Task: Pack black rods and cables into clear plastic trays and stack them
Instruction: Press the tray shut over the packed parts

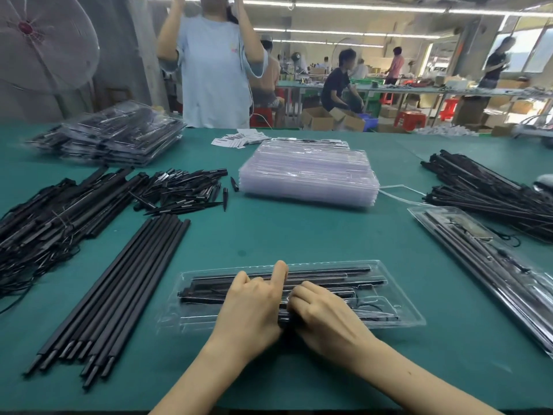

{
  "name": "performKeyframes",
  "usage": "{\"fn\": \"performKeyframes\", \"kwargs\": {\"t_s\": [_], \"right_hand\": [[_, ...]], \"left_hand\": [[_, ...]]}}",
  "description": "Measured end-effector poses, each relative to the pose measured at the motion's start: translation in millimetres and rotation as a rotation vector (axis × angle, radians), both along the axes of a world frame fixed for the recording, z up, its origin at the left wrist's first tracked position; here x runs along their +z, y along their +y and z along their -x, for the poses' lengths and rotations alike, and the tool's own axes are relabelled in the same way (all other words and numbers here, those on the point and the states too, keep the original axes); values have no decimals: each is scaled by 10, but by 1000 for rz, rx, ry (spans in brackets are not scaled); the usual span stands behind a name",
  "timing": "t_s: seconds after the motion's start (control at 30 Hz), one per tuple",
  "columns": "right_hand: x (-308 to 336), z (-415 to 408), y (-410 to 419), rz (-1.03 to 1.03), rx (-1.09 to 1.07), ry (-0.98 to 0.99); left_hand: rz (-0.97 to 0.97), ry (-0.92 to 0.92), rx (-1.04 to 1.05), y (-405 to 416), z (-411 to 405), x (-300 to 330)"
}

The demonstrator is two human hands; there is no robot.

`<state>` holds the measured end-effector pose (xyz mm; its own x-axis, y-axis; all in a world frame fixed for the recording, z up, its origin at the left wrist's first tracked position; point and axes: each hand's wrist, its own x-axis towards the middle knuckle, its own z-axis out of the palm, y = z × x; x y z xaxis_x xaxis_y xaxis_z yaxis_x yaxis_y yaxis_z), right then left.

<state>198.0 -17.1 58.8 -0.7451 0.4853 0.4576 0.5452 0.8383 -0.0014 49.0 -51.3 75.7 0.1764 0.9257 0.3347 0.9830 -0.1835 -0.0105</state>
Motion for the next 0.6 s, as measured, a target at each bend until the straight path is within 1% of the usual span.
{"fn": "performKeyframes", "kwargs": {"t_s": [0.07, 0.13, 0.2, 0.27, 0.33, 0.4, 0.47, 0.53, 0.6], "right_hand": [[0, 11, 8, -47, -26, 8], [11, 5, 31, -100, -34, 29], [2, -15, 43, -154, -20, 52], [3, -27, 22, -173, -15, 48], [23, -37, -1, -160, -18, -4], [62, -79, -16, -108, -8, -63], [131, -158, -30, -66, 20, -79], [201, -217, -37, -128, 77, -44], [220, -238, -24, -252, 124, -10]], "left_hand": [[-24, 13, -5, -40, -11, 41], [-104, -37, -51, -97, -2, 24], [-128, -89, -79, -187, 48, -50], [-131, -70, -102, -293, 127, -133], [-147, -56, -113, -364, 196, -169], [-141, -92, -124, -390, 236, -170], [-140, -106, -147, -387, 243, -177], [-126, -144, -161, -383, 241, -189], [-80, -209, -145, -381, 246, -194]]}}
